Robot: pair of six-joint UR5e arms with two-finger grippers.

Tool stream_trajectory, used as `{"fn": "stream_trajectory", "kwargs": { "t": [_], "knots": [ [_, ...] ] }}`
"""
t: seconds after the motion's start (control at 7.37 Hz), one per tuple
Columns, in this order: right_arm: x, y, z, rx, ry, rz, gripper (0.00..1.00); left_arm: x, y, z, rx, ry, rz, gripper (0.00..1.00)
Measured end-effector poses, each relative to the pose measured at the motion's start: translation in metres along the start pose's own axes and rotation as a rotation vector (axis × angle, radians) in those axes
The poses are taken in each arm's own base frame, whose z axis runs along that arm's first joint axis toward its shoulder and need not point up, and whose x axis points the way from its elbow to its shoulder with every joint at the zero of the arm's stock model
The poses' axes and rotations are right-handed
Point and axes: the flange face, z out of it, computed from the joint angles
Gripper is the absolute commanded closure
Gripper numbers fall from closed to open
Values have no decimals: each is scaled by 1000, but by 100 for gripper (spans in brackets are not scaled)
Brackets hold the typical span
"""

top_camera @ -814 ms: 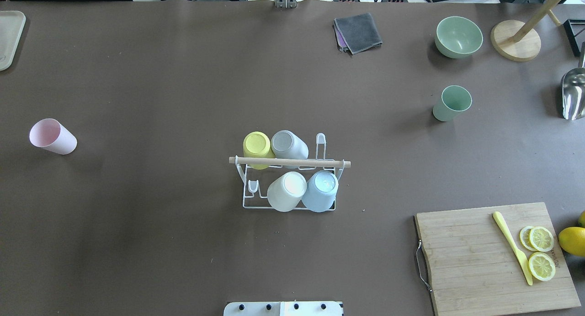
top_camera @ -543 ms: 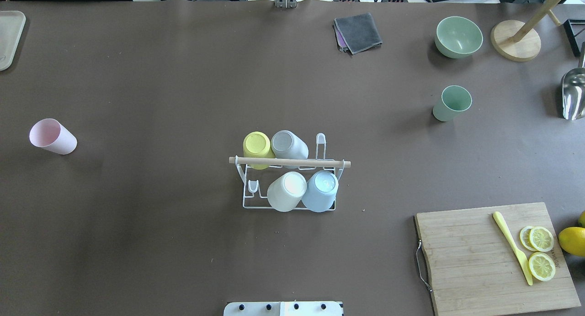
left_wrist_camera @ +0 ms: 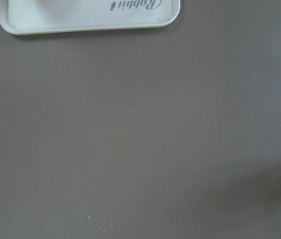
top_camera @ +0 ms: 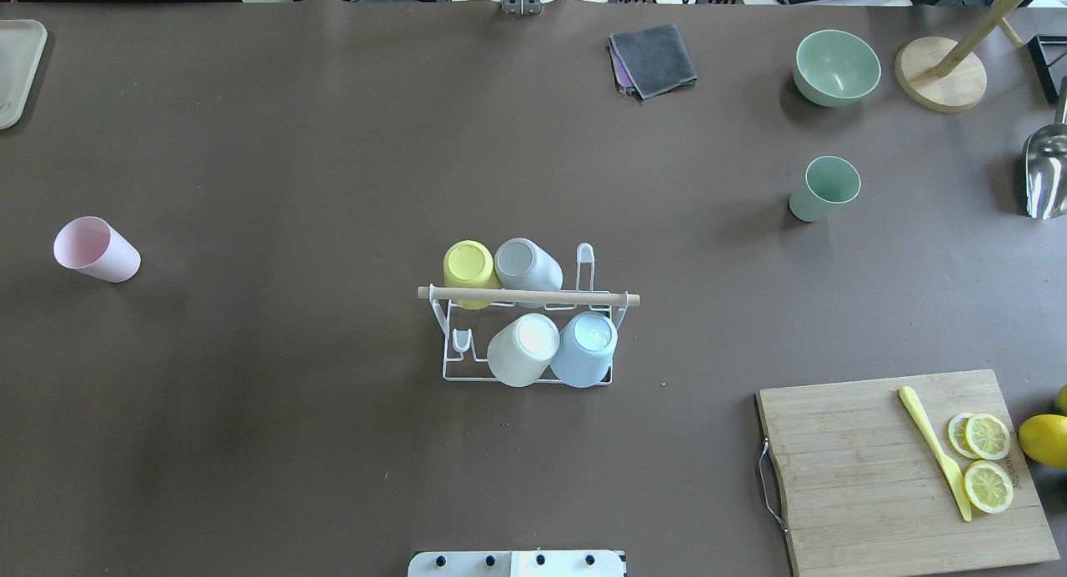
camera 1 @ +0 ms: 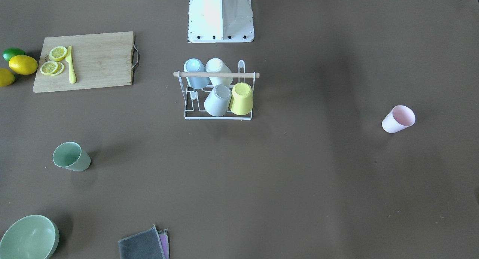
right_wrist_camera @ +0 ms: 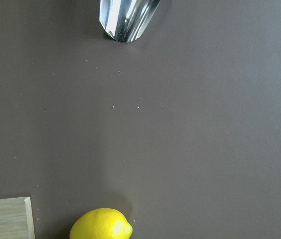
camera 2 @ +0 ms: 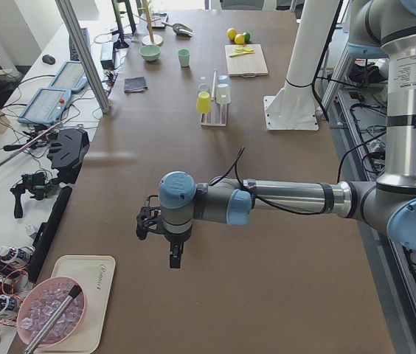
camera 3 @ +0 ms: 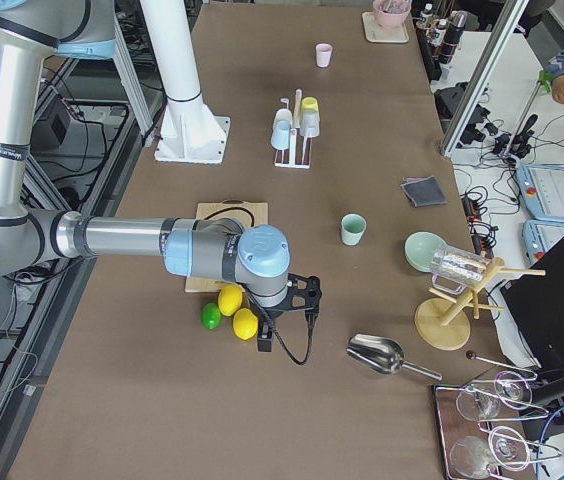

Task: Place cup on cup holder

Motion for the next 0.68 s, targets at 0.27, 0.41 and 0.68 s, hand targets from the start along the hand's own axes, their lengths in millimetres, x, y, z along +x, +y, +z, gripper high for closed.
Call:
{"fn": "stream_trajectory", "kwargs": {
  "t": [0.27,0.41,0.68],
  "knots": [
    [1,-2,1,-1,2,0,0,0,0,0,0,0,0,2],
    [1,-3,1,0,1,-4,0,0,0,0,0,0,1,2],
    [1,-3,1,-2,-5,-25,0,0,0,0,0,0,1,2]
  ]
}}
